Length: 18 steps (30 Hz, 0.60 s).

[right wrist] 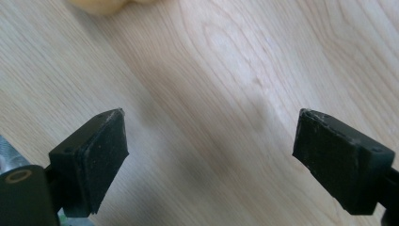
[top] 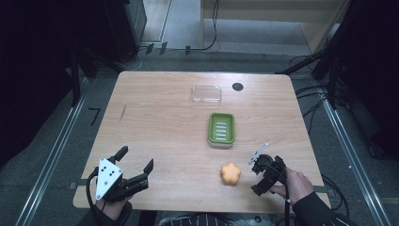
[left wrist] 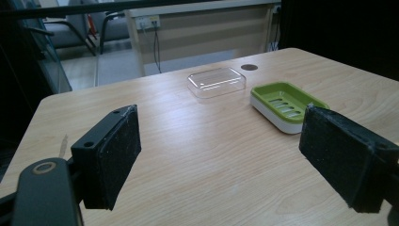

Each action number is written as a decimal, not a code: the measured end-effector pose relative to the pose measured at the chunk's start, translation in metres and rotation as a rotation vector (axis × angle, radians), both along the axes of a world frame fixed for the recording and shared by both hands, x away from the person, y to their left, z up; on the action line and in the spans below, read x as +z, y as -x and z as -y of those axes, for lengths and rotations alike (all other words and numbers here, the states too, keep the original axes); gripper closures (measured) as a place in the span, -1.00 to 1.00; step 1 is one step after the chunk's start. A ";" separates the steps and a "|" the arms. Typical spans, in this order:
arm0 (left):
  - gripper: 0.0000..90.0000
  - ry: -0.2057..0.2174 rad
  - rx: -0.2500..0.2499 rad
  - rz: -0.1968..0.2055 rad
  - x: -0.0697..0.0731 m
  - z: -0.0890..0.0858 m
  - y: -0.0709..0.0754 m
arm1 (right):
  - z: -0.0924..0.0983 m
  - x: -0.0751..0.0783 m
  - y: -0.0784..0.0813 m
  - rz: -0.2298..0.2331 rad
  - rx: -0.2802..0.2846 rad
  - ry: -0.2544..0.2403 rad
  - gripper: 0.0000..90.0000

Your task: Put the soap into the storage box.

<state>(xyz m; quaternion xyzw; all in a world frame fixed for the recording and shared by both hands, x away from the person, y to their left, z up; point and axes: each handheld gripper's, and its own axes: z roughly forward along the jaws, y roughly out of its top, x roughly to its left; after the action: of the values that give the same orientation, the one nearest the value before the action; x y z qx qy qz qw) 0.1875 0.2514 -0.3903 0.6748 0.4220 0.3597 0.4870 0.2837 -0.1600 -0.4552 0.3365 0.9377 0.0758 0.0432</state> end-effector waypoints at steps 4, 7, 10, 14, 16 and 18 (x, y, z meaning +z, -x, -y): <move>-0.70 -0.003 -0.003 -0.002 0.000 0.001 -0.001 | -0.009 0.000 -0.003 0.005 0.026 0.000 -0.76; -0.70 -0.007 -0.006 -0.002 0.000 0.001 -0.001 | -0.011 0.000 -0.004 -0.004 0.032 -0.004 -0.76; -0.70 0.000 -0.006 0.000 0.000 0.001 0.000 | -0.017 0.001 -0.005 0.000 0.044 -0.017 -0.78; -0.70 -0.005 -0.007 -0.005 0.000 0.001 -0.001 | -0.025 0.000 -0.007 -0.004 0.064 -0.017 -0.78; -0.70 -0.004 -0.010 -0.005 0.000 0.001 -0.001 | -0.027 0.000 -0.008 -0.006 0.072 -0.013 -0.79; -0.70 -0.008 -0.015 -0.003 0.000 0.002 -0.001 | -0.033 0.000 -0.008 -0.011 0.085 -0.014 -0.80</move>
<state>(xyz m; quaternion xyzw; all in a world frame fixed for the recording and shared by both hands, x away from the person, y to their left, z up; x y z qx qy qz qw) 0.1887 0.2498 -0.3904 0.6803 0.4163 0.3567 0.4865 0.2916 -0.1270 -0.4554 0.2969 0.9508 0.0822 0.0326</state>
